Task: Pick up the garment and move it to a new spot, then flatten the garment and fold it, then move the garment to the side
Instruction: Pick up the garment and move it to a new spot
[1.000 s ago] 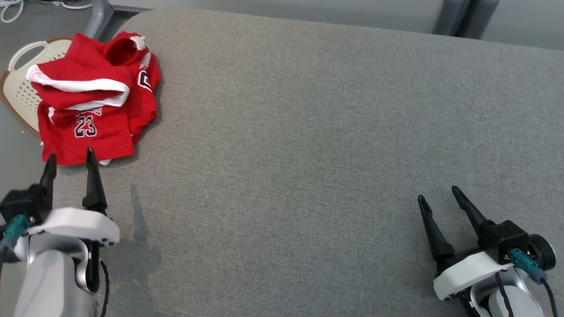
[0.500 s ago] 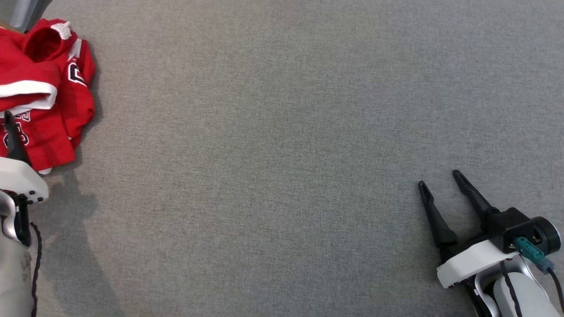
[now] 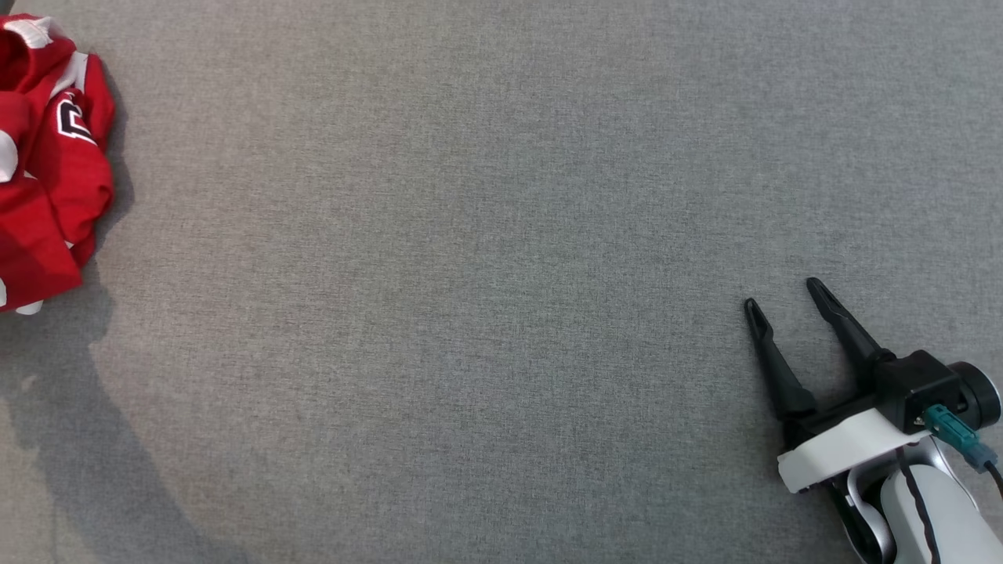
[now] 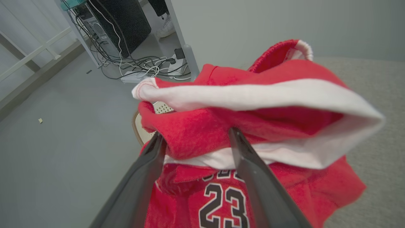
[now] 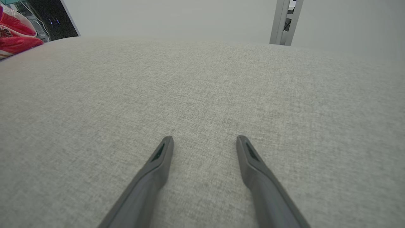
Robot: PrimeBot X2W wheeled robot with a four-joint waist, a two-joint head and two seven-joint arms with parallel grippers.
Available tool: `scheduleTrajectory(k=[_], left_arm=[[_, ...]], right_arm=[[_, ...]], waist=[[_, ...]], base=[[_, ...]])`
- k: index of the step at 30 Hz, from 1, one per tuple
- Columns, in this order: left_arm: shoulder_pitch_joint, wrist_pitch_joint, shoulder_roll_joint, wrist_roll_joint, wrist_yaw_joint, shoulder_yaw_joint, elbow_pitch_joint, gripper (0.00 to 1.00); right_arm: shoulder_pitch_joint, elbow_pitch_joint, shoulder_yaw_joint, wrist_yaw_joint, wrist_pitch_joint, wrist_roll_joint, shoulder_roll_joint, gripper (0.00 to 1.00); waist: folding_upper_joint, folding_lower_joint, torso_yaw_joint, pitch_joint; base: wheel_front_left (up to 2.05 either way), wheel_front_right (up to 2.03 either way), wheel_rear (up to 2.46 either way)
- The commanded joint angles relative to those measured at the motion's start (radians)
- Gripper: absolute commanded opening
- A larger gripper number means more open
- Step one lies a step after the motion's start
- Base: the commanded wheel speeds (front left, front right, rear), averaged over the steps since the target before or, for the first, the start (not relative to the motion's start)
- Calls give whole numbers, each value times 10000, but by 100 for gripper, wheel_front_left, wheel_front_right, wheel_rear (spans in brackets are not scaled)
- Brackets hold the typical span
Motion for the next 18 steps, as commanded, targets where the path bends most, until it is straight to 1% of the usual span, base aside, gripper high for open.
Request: scheduleTrajectory(k=[1,2,4,7,12,15,18], left_arm=[[-280,164,51,16,-96,-70,306,100],[-417,262,103,-48,-141,-48,478,76],[-689,400,222,-126,-199,-45,766,0],[-871,369,310,-166,-318,-88,1061,0],[-1128,-110,418,-62,-542,-349,1203,0],[-1334,-386,327,-11,-741,-543,1210,0],[-1676,-687,3,-52,-934,-762,1058,0]], right_arm=[[-3,446,-4,-19,76,82,-149,100],[-25,488,-4,-21,77,106,-160,100],[-78,551,4,-21,82,142,-169,100],[-132,615,-57,-31,83,176,-108,100],[-44,618,-105,-31,82,187,94,100],[12,634,-112,-16,62,213,264,100],[28,632,-80,-8,47,227,428,100]], waist=[[0,0,-49,67],[0,0,-69,87],[0,0,-117,114],[0,0,-193,106],[0,0,-296,-127],[0,0,-336,-384],[0,0,-397,-677]], base=[[0,0,0],[0,0,0],[0,0,0],[0,0,0],[0,0,0],[0,0,0],[0,0,0]])
